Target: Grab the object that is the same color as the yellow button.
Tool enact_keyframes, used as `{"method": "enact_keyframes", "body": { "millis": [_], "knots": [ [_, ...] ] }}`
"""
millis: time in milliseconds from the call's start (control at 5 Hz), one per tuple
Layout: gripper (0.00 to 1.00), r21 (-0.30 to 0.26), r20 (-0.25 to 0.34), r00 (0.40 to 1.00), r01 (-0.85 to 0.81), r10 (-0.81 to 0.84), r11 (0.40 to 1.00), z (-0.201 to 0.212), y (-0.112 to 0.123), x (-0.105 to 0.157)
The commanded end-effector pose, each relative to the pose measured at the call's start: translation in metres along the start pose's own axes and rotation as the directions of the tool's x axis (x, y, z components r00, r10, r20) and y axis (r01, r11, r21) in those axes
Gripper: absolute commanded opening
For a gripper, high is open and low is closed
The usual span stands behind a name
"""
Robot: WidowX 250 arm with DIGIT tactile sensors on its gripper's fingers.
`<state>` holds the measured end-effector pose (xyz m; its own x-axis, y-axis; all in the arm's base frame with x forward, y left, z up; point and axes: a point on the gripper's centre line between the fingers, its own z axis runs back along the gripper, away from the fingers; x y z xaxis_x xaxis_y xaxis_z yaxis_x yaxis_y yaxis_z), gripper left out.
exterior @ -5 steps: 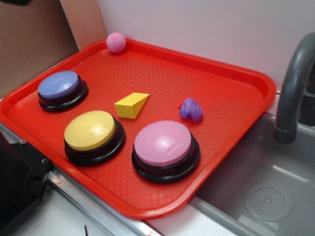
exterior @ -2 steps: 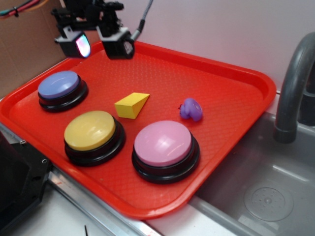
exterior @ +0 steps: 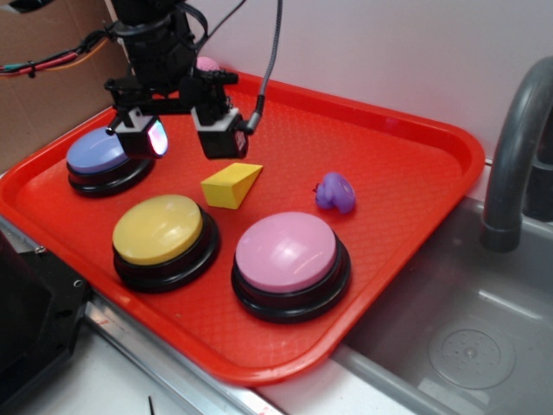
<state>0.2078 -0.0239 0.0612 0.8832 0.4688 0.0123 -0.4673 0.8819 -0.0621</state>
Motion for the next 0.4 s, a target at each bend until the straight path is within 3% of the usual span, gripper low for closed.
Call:
{"method": "enact_keyframes", "body": {
  "millis": [0,200],
  "knots": [
    [1.00,-0.031,0.016,0.998,0.058,-0.058,0.998,-0.018,-0.018,0.015],
    [1.00,-0.019,-0.005,0.998,0.065,-0.065,0.998,-0.028,-0.027,0.020]
  ]
}}
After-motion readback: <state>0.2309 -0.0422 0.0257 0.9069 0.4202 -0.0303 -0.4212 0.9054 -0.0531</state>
